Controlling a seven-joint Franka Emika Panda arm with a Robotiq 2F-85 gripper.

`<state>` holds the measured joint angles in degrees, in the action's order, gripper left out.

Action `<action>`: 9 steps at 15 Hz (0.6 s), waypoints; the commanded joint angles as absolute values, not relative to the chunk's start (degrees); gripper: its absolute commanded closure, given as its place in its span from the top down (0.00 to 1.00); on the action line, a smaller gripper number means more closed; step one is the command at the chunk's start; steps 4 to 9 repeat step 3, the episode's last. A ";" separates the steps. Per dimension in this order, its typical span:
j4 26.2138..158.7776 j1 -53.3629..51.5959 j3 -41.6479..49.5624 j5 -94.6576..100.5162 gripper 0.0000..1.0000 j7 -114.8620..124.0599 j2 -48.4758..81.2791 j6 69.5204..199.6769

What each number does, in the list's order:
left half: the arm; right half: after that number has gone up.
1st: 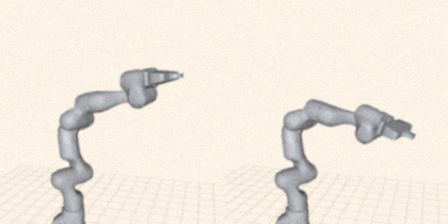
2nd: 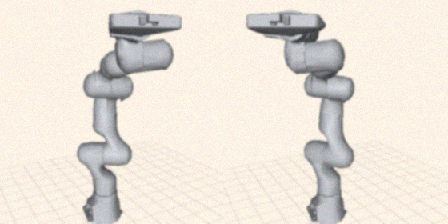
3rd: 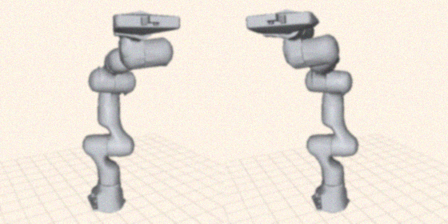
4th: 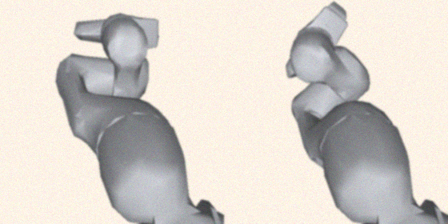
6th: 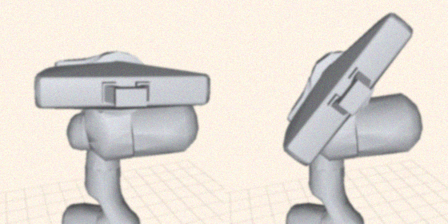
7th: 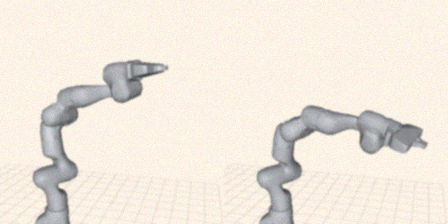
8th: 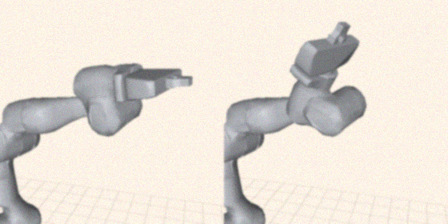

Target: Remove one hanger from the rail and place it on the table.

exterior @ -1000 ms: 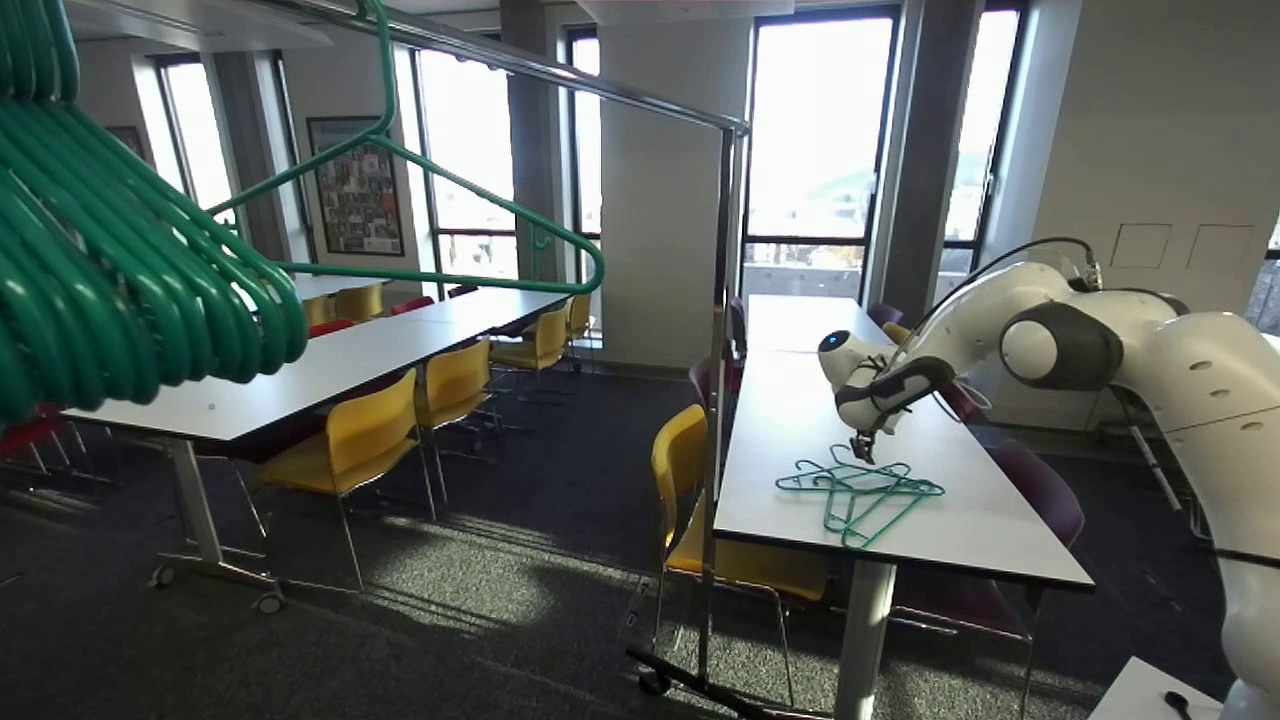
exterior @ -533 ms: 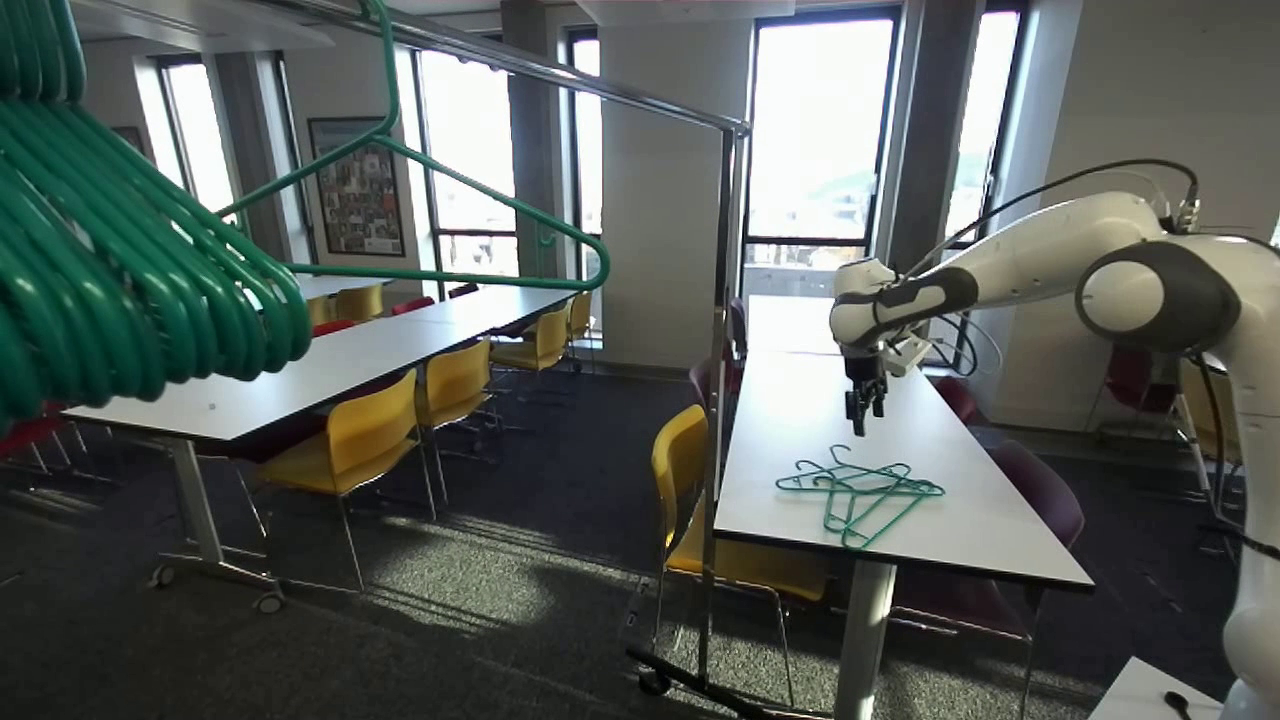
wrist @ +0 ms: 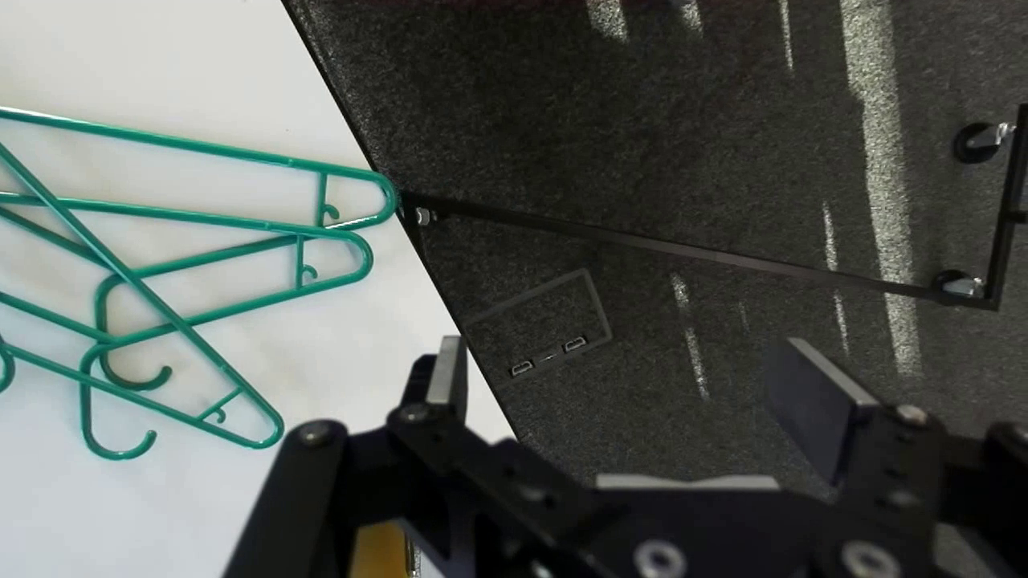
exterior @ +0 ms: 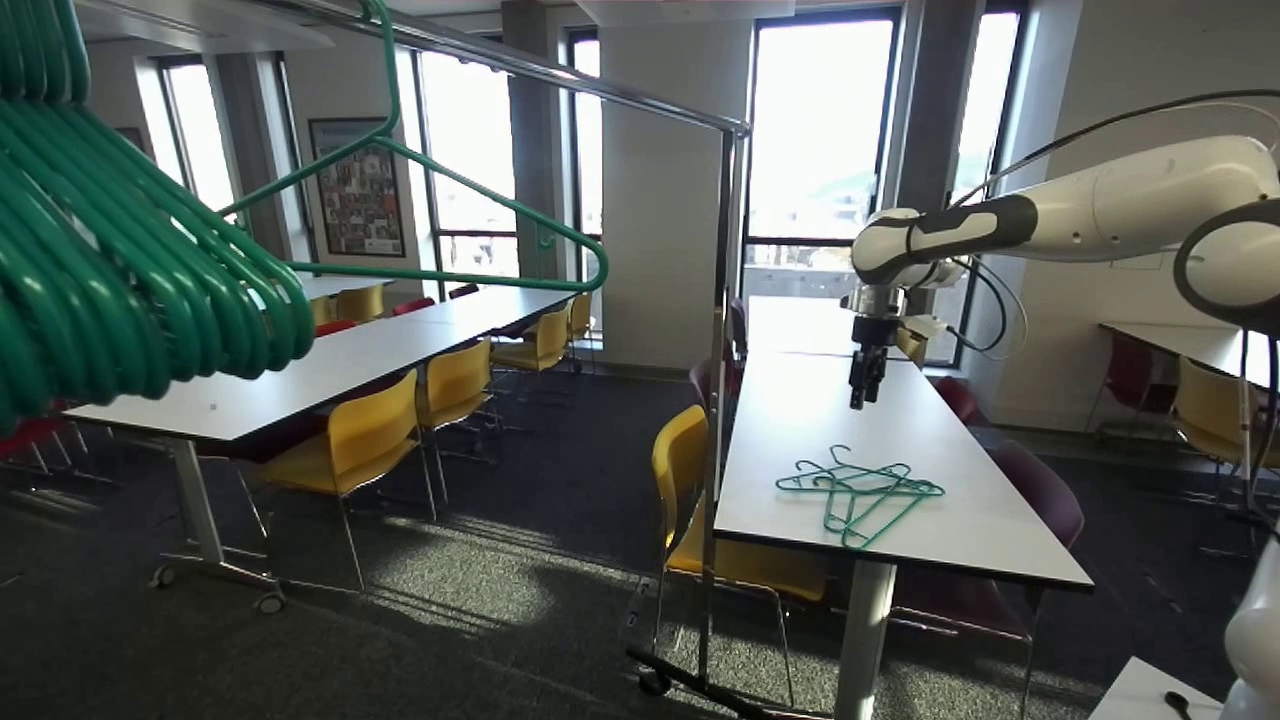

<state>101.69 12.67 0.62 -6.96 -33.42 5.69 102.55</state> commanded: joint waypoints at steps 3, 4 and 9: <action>102.28 10.96 2.44 -7.25 1.00 -33.53 5.40 102.40; 102.28 10.96 2.44 -7.25 1.00 -33.53 5.40 102.40; 102.28 10.96 2.44 -7.25 1.00 -33.53 5.40 102.40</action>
